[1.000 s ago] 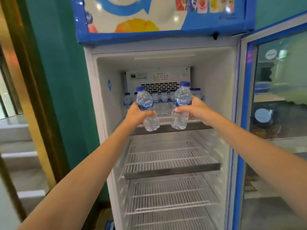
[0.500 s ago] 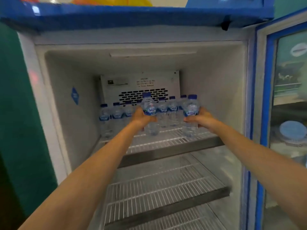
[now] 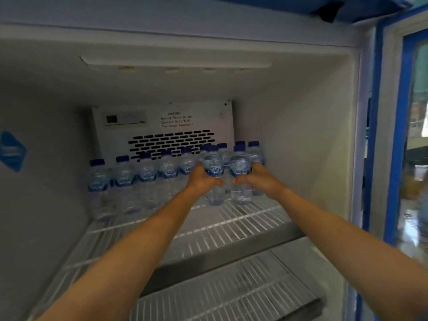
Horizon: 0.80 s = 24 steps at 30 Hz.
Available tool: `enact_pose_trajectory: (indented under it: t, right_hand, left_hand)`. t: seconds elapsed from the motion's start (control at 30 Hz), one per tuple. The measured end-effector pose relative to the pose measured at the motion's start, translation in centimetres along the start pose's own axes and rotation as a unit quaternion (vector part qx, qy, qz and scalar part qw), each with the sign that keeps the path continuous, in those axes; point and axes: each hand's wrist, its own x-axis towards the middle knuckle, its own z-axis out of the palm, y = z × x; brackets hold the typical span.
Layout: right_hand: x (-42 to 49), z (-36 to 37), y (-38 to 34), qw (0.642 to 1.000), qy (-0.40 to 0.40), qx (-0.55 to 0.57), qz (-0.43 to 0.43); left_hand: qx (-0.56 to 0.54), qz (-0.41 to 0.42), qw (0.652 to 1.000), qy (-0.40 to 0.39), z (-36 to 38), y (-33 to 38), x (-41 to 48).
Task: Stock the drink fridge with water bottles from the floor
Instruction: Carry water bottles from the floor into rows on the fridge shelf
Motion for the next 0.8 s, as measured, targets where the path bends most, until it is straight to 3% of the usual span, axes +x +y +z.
enact_pose_trajectory:
  t: [0.1, 0.2, 0.4, 0.6, 0.8]
  right_hand:
    - [0.8, 0.1, 0.5, 1.000, -0.016, 0.001, -0.011]
    - [0.5, 0.7, 0.7, 1.000, 0.020, -0.004, -0.024]
    - [-0.6, 1.5, 1.3, 0.983, 0.049, -0.172, -0.032]
    - [0.0, 2.7, 2.2, 0.981, 0.100, -0.165, -0.030]
    - [0.8, 3.2, 2.4, 0.973, 0.127, -0.191, -0.028]
  left_hand:
    - [-0.004, -0.003, 1.000, 0.008, 0.6, -0.5, 0.7]
    - [-0.028, -0.003, 0.999, 0.021, 1.1, -1.1, 1.0]
    - [-0.025, 0.010, 0.999, 0.037, 1.5, -1.8, 0.6]
    - [0.062, -0.008, 0.998, 0.024, 2.4, -3.2, -0.7]
    - [0.063, -0.008, 0.997, 0.050, 3.0, -3.4, -0.3]
